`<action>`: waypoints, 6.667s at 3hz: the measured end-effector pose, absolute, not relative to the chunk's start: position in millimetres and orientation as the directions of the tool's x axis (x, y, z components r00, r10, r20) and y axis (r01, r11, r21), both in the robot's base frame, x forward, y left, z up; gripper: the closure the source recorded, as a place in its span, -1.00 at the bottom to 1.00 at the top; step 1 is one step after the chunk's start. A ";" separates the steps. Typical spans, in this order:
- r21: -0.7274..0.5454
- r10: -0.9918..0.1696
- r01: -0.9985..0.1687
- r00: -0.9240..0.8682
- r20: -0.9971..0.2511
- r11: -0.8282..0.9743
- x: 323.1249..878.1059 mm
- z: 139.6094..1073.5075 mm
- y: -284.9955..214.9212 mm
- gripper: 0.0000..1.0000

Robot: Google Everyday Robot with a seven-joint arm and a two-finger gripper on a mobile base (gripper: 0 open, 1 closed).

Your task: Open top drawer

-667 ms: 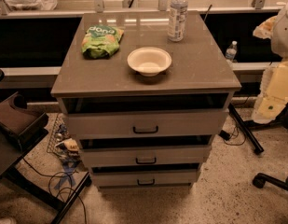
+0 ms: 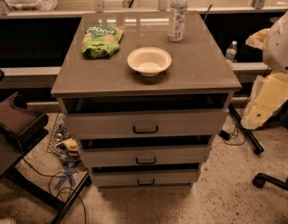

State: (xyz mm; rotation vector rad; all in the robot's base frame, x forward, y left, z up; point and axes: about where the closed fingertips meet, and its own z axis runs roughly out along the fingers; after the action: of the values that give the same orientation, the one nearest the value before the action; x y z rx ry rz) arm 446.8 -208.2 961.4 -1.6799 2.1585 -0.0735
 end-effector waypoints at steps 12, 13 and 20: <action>-0.338 -0.936 -0.937 0.041 -0.349 0.085 592.8 643.1 -137.2 -0.50; -0.337 -0.937 -0.938 0.043 -0.345 0.082 592.9 642.0 -136.4 -0.03; -0.295 -0.943 -0.949 -0.005 -0.333 0.110 548.9 656.3 -158.1 1.00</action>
Offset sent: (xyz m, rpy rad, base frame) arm 0.0377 0.0327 -0.1376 0.2566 -0.1372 0.0777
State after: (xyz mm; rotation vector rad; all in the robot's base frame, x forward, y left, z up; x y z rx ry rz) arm 548.9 -158.1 656.3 -1.8372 1.9522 0.0186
